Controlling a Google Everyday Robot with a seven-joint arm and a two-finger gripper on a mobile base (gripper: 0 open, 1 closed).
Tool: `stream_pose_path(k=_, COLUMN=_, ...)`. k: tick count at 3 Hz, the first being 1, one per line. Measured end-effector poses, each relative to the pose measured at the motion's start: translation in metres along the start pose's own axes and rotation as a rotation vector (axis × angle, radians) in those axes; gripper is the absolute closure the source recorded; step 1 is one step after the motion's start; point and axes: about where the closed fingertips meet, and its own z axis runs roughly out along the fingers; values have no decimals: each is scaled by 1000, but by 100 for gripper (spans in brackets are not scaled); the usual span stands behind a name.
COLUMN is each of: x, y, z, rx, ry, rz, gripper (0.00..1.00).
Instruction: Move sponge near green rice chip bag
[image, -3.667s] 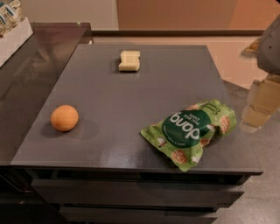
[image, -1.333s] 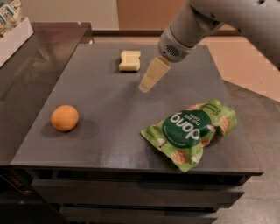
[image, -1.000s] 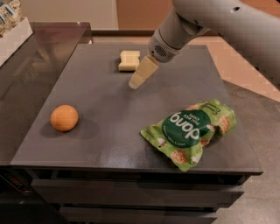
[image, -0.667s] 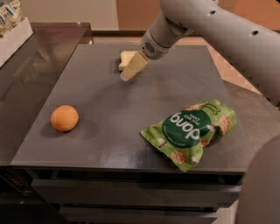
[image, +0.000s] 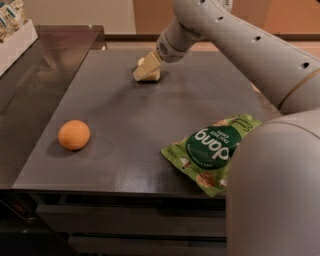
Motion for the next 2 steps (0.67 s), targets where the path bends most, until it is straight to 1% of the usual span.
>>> stream_pose_path(k=1, x=-4, y=-11, z=11, rx=35, ry=-11, rz=6, gripper=0)
stream_pose_path(k=2, x=-9, y=-11, z=17, rx=62, ry=-35, rz=-27, gripper=0)
